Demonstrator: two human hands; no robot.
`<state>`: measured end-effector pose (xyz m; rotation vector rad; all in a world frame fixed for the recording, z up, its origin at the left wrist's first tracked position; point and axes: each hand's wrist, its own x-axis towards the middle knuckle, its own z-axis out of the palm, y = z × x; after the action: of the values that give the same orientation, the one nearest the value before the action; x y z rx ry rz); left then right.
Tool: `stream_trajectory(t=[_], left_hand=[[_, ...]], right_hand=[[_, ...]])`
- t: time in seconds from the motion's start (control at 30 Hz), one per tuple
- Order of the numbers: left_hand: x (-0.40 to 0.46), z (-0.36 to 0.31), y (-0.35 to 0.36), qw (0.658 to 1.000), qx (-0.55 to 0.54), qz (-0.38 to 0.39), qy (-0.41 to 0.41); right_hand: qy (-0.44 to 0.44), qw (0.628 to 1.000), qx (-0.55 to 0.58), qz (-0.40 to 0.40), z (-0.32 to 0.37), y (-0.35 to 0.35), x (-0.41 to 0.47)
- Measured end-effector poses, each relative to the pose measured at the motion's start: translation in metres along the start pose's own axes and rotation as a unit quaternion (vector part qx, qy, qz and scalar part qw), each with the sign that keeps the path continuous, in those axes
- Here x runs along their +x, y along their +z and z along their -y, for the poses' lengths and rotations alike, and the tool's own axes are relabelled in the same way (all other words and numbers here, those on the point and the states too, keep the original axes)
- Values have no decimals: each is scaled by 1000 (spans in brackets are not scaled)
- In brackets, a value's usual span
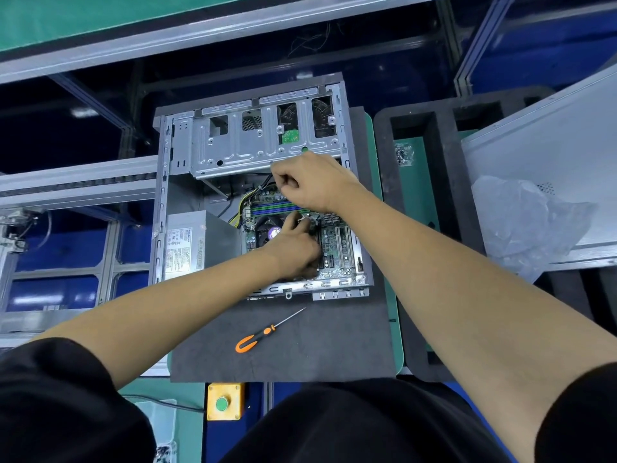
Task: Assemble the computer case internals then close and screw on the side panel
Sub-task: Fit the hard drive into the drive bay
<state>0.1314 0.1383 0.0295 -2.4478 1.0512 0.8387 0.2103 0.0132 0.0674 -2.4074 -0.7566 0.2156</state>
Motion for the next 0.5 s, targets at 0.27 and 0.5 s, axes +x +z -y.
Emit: stream_trajectory(t=[0.27, 0.5], left_hand=[[3, -2, -4, 999, -15, 14, -28], [4, -4, -8, 999, 9, 20, -38]], right_hand=[[-9, 1000, -5, -9, 0, 0, 0], [-5, 1000, -3, -6, 0, 0, 0]])
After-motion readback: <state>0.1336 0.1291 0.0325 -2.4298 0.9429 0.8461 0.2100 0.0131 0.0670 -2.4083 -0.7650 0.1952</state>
